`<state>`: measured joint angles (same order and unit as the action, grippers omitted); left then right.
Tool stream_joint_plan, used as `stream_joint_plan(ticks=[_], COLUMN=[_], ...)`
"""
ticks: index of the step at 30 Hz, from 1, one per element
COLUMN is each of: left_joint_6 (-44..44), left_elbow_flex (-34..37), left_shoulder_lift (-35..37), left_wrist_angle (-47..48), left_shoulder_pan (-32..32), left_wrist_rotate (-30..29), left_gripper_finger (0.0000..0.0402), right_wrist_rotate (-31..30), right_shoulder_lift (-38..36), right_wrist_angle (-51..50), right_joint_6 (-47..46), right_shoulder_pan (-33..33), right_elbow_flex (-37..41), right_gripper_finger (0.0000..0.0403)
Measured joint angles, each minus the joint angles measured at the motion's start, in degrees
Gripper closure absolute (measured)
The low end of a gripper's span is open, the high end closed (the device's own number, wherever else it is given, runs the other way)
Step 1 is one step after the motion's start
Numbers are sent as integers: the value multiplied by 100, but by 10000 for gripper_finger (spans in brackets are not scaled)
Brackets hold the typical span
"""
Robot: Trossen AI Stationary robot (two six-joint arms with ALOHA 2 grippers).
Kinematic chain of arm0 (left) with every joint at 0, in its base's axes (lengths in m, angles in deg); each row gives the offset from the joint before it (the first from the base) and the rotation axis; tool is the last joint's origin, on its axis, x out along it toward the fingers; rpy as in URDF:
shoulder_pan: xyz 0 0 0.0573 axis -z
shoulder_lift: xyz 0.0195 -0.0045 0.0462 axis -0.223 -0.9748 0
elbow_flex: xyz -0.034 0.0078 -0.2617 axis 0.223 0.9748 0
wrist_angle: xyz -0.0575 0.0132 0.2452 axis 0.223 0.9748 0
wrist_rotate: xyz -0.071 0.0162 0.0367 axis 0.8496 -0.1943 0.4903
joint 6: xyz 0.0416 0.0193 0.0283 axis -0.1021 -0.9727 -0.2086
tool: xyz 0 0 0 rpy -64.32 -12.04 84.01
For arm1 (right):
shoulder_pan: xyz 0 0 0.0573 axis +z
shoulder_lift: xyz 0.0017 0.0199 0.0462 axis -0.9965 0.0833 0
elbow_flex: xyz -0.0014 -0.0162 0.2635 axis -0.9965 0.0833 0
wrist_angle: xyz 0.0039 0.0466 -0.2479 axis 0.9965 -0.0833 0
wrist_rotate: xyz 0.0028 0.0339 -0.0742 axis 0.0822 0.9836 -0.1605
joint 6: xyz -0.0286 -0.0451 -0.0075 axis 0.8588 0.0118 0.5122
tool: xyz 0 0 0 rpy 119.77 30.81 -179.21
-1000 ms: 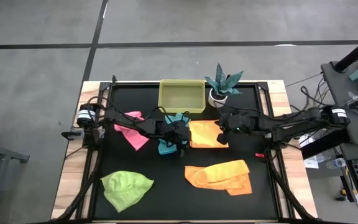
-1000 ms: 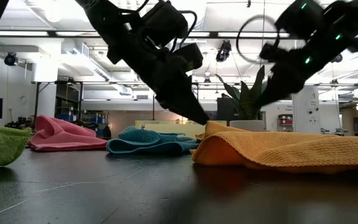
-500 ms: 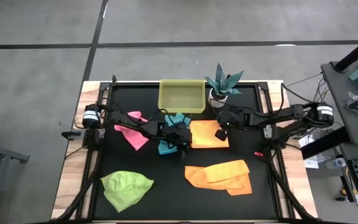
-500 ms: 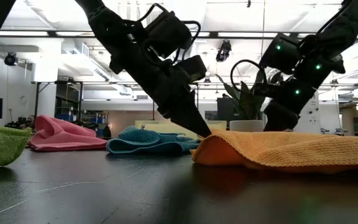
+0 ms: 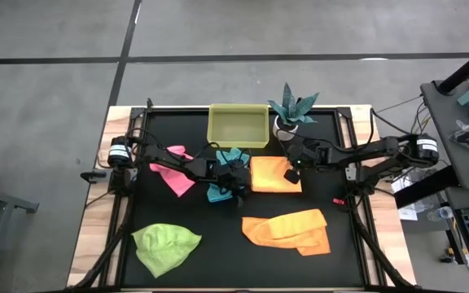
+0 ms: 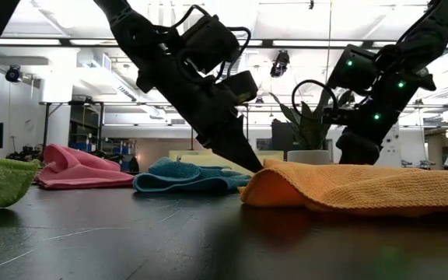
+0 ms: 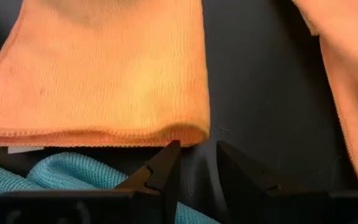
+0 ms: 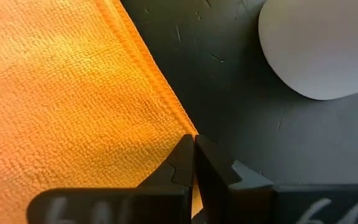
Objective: Fold microfiber towels
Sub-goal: Fold the top orange microfiber cloth
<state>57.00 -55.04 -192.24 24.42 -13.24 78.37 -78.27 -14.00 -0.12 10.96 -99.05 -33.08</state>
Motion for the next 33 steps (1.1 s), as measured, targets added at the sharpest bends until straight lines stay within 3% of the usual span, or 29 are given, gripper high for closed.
stream_joint_plan(ticks=[6, 13, 24, 33], left_joint_6=[-152, -163, -130, 6], left_elbow_flex=[-41, -41, -61, -28], left_shoulder_lift=[266, 299, -455, -649], left_wrist_angle=[486, -544, -1549, -1448], left_shoulder_pan=[-7, 34, 98, 74], left_wrist_rotate=[-11, 198, 188, 121], left_gripper_finger=[314, 314, 314, 314], right_wrist_rotate=[0, 60, 2067, 2363], right_shoulder_lift=[-266, -806, -1099, -227], right_wrist_angle=[-187, -448, -358, -978], right_joint_6=[-84, -316, -893, -1135], right_shoulder_pan=[7, 311, 947, 1016], right_elbow_flex=[-60, -213, -238, -186], right_gripper_finger=[394, 394, 394, 394])
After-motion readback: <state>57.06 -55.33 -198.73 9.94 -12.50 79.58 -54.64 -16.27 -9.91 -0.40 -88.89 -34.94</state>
